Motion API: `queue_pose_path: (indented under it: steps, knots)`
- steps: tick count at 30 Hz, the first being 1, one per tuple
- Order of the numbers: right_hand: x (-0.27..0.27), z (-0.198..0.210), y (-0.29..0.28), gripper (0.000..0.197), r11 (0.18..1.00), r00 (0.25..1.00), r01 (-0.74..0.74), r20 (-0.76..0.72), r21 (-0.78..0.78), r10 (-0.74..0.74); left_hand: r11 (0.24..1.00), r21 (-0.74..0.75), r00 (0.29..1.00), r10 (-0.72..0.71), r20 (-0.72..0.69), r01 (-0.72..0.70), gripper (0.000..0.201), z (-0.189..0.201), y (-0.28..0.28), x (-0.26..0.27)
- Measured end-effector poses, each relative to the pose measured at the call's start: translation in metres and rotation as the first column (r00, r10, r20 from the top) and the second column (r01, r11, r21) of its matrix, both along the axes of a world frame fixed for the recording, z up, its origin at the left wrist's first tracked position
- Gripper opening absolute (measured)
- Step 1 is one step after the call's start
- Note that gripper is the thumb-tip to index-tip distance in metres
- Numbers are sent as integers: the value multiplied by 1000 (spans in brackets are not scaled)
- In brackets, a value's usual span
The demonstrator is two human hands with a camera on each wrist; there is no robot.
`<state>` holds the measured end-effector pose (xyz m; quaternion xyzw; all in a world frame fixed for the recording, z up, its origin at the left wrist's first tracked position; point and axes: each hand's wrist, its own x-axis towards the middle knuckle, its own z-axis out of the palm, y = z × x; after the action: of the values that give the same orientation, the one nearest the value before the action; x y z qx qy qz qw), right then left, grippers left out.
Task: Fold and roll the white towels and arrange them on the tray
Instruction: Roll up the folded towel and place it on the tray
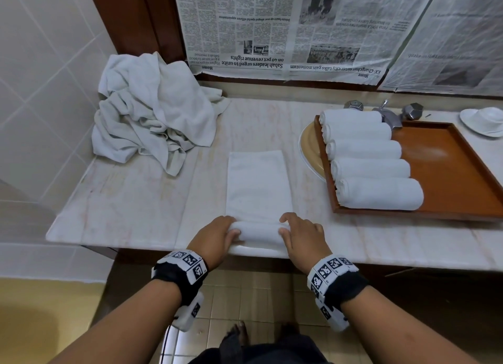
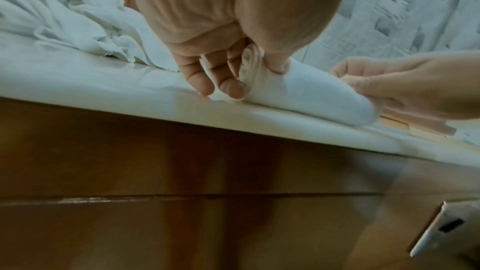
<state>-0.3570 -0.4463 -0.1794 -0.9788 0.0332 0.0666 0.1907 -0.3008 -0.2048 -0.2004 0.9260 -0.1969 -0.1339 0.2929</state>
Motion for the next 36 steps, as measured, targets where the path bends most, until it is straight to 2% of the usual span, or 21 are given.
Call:
queue_pose_path:
  steps: [3,4,6,9,11,14,16,18,20,21,23,25,27,29,34,36]
  knots:
    - [-5,-1,-1,51,994,995,-90,-47,-66,87,999,-24,998,46,-39,-47,43,0,-3,2]
    - [-5,-2,-3,56,985,989,-130,-80,-110,121,998,-30,997,62,-51,-63,39,1,-3,3]
    - [-3,-2,-6,56,970,981,-178,-109,-165,162,995,-58,994,81,-76,-85,32,3,-4,0]
    - [3,-2,-10,62,960,977,-209,-86,-186,196,997,-58,998,44,-35,-46,48,1,-3,-6]
    - [7,-2,-11,57,960,973,-228,-63,-163,220,999,-9,999,42,-13,-42,53,-1,-2,-9]
    - [14,0,-9,42,964,969,-245,-63,-107,239,997,48,996,57,65,-60,39,-1,-1,-10]
    - [19,5,-6,39,958,962,-264,-100,-114,253,995,79,994,50,100,-58,36,-1,-2,-9]
    - [25,11,-2,38,935,947,-309,-150,-176,285,992,111,995,48,88,-58,52,-1,-3,-7]
    - [31,14,3,33,936,953,-296,-126,-192,275,985,159,995,58,80,-70,66,0,-6,-4]
    - [32,13,5,30,954,966,-256,-89,-159,244,978,192,995,65,77,-79,64,2,-9,-2]
    - [31,8,8,25,968,978,-207,8,-140,210,965,238,993,90,77,-106,46,4,-13,1]
    - [24,-1,7,27,958,962,-232,105,-169,251,956,263,991,114,73,-129,36,6,-17,4]
    - [16,-9,2,42,946,942,-295,124,-132,311,944,297,990,134,49,-143,32,9,-20,6]
    - [10,-16,-8,63,934,937,-338,56,-116,345,929,337,988,155,21,-153,31,13,-22,7]
    - [7,-19,-15,73,925,933,-347,41,-155,357,894,339,939,335,-75,-292,45,14,-18,8]
    - [11,-13,-12,89,927,935,-352,-1,-133,355,894,336,926,356,-128,-297,50,13,-15,9]
